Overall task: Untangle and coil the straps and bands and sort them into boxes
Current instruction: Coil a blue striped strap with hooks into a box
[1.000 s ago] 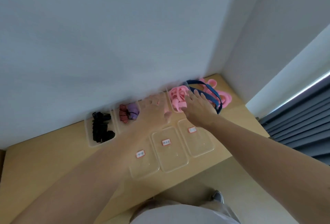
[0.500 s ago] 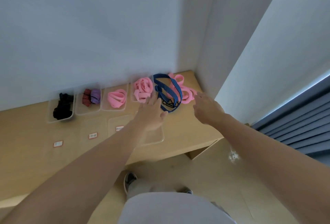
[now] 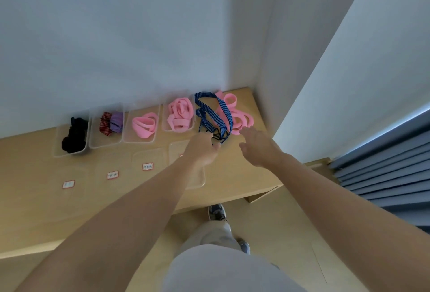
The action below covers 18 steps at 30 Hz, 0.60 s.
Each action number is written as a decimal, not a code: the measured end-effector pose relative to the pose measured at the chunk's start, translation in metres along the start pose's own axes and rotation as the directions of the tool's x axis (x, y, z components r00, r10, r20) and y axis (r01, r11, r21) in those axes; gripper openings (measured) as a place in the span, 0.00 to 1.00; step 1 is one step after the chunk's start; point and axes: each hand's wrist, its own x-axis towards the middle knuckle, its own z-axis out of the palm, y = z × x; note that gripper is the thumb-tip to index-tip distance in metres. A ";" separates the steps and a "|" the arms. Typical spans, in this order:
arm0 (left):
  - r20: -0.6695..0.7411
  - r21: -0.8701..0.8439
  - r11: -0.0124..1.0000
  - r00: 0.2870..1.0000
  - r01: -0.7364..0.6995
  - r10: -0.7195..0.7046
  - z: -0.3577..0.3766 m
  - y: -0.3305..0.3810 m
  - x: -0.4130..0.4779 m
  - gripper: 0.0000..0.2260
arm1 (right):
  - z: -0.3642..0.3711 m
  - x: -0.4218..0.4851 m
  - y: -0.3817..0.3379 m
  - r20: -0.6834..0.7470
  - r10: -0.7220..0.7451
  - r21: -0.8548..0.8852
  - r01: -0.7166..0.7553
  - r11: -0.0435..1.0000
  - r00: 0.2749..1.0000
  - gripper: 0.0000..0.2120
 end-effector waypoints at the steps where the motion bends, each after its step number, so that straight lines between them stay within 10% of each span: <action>1: -0.012 -0.030 0.999 1.000 0.025 -0.025 0.002 0.003 0.007 0.18 | 0.000 0.003 -0.001 0.002 -0.002 0.005 0.002 1.000 1.000 0.20; 11: -0.007 -0.233 0.967 0.994 0.106 -0.111 0.004 0.019 0.060 0.20 | 0.000 0.065 -0.022 0.062 0.019 0.061 -0.023 0.998 0.998 0.11; 18: -0.022 -0.483 0.867 0.988 0.123 -0.152 -0.008 0.012 0.074 0.17 | -0.001 0.093 -0.030 0.014 0.105 0.404 -0.102 0.909 0.994 0.16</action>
